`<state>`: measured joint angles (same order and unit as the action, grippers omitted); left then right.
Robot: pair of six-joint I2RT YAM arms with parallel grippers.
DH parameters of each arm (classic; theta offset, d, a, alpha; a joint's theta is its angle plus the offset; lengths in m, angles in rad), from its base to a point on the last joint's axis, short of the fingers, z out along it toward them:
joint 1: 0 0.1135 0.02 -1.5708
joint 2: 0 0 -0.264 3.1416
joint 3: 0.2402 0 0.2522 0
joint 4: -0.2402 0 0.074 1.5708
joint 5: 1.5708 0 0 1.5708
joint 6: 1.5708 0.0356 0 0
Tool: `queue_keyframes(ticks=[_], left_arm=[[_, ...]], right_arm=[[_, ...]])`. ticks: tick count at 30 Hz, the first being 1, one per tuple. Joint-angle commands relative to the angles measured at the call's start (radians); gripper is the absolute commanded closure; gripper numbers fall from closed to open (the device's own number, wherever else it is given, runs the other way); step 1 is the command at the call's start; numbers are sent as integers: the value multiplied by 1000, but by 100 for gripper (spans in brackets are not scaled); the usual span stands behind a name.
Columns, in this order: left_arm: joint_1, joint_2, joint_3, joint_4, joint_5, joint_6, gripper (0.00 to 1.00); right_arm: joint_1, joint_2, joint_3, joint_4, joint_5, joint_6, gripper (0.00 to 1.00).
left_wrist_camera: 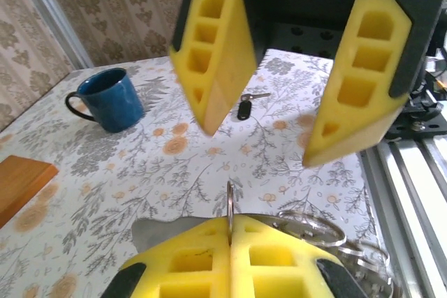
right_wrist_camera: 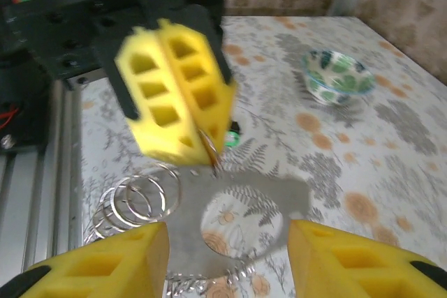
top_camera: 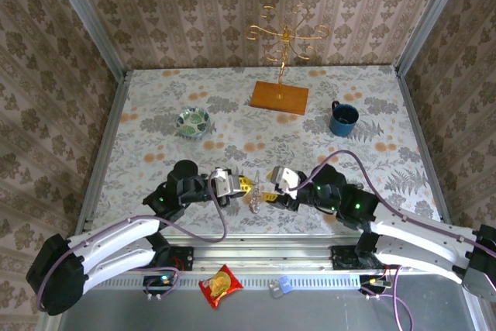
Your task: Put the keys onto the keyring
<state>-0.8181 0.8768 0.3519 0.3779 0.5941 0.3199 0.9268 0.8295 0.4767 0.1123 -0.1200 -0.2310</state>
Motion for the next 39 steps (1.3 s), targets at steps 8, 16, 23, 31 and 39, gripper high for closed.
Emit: queue_keyframes(ticks=[8, 16, 23, 31, 39], left_arm=[[-12, -9, 2, 70, -126, -91, 100], [-13, -1, 13, 78, -254, -156, 100], [-16, 1, 34, 45, -261, -139, 100], [-16, 8, 54, 16, -260, -129, 100], [-15, 26, 66, 7, -260, -116, 100]], right_arm=[[-19, -133, -30, -393, 722, 759, 71], [-319, -83, 55, -620, 446, 865, 60], [-433, 96, 180, -773, 503, 909, 48], [-515, 179, 196, -667, 348, 825, 45], [-584, 448, 390, -848, 400, 775, 35]])
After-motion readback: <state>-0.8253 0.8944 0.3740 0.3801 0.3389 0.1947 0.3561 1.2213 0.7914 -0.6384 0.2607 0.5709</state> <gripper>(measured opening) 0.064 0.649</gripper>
